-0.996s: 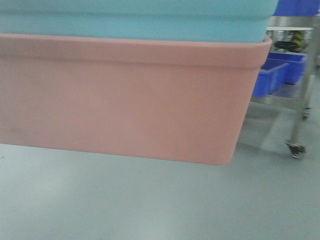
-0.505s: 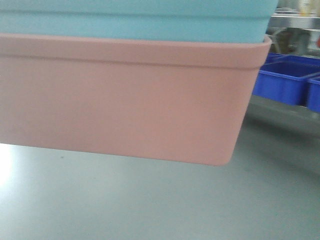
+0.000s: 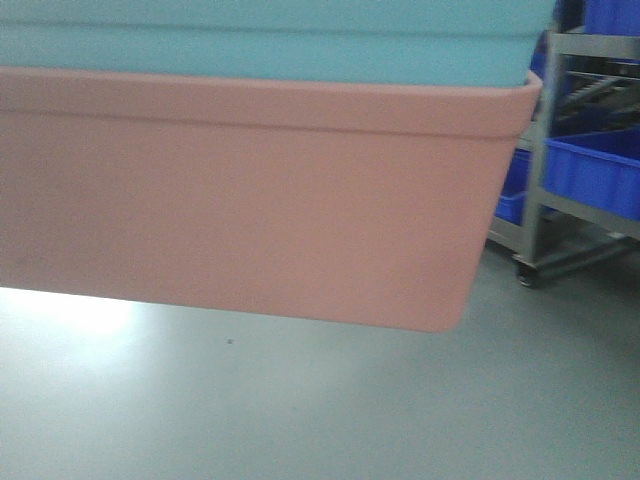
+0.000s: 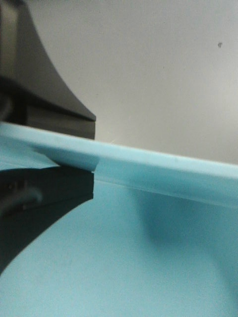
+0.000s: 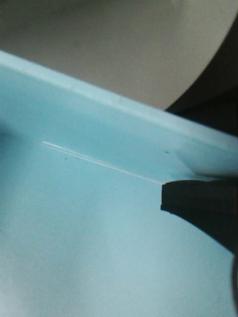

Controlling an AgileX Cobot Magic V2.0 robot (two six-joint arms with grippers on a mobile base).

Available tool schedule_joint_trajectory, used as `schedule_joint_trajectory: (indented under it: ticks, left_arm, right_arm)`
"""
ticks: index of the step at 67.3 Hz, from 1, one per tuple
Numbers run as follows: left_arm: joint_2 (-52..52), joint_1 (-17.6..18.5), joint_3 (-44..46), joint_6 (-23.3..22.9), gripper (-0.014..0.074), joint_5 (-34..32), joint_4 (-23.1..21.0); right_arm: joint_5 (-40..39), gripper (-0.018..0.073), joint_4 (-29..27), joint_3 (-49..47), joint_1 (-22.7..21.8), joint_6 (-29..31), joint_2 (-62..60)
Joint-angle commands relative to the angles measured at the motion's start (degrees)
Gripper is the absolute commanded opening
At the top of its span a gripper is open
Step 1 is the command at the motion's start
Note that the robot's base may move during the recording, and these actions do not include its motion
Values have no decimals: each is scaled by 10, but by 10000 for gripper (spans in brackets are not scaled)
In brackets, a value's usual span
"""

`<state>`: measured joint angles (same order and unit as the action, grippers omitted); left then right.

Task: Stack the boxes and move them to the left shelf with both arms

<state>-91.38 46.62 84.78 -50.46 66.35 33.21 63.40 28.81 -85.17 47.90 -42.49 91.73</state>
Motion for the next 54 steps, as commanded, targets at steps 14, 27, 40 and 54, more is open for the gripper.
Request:
schedule_joint_trajectory:
  ticks: [14,27,40,54]
  left_arm:
    - [23,27,25,-11,-3,-111,-41]
    - [23,27,25,-11,-3,-111,-41]
    - [23,27,25,-11,-3,-111,-41]
    - [23,27,25,-11,-3,-111,-41]
  right_arm:
    - [-135,56,-14,-26,14,-24,-21]
    - [-135,56,-14,-26,14,-24,-21]
    - [-135,56,-14,-26,14,-24,-21]
    - [-135,56,-14,-26,14,-24,-21]
